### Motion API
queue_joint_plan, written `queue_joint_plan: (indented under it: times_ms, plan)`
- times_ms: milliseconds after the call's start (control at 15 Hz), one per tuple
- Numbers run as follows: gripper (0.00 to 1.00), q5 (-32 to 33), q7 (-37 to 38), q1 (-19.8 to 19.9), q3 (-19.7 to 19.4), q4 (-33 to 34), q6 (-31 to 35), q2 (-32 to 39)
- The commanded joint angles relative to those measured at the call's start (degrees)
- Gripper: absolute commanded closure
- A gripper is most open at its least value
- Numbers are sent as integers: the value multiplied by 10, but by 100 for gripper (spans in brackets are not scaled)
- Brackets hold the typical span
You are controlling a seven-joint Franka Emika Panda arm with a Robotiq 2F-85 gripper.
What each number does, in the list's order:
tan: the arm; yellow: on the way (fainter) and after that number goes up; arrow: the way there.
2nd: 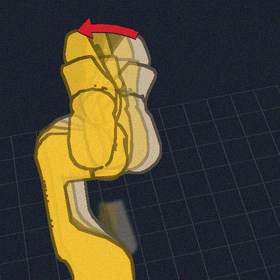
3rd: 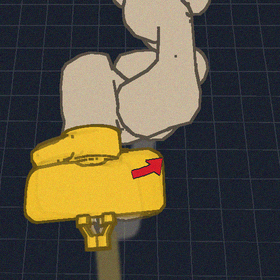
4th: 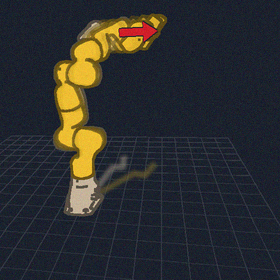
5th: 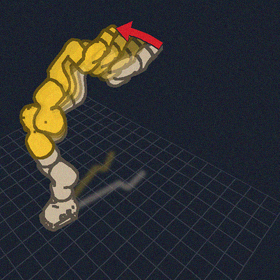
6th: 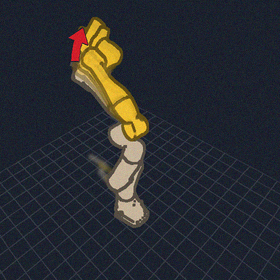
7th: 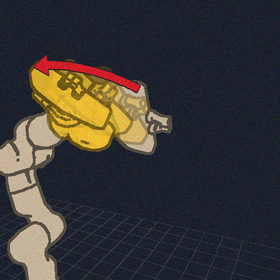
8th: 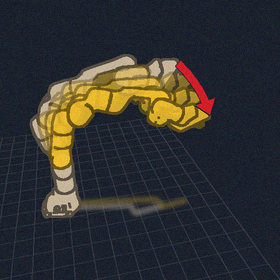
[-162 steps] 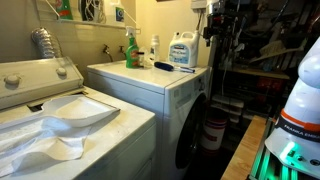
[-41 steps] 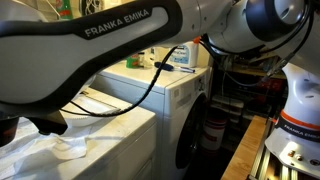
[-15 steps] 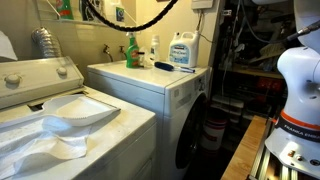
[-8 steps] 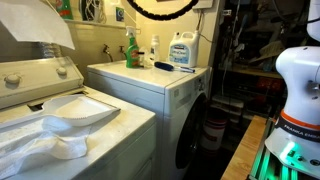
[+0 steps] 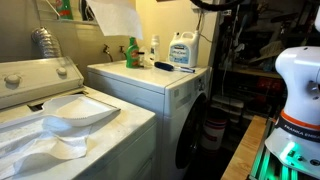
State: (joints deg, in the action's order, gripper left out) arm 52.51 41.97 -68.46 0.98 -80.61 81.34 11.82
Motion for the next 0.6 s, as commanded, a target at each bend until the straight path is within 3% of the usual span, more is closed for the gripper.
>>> queue_joint_plan:
  times_ms: [0, 533]
  plan:
    - [99, 16, 7, 46, 55, -16, -11, -16]
    - [100, 20, 17, 58, 70, -57, -11, -46]
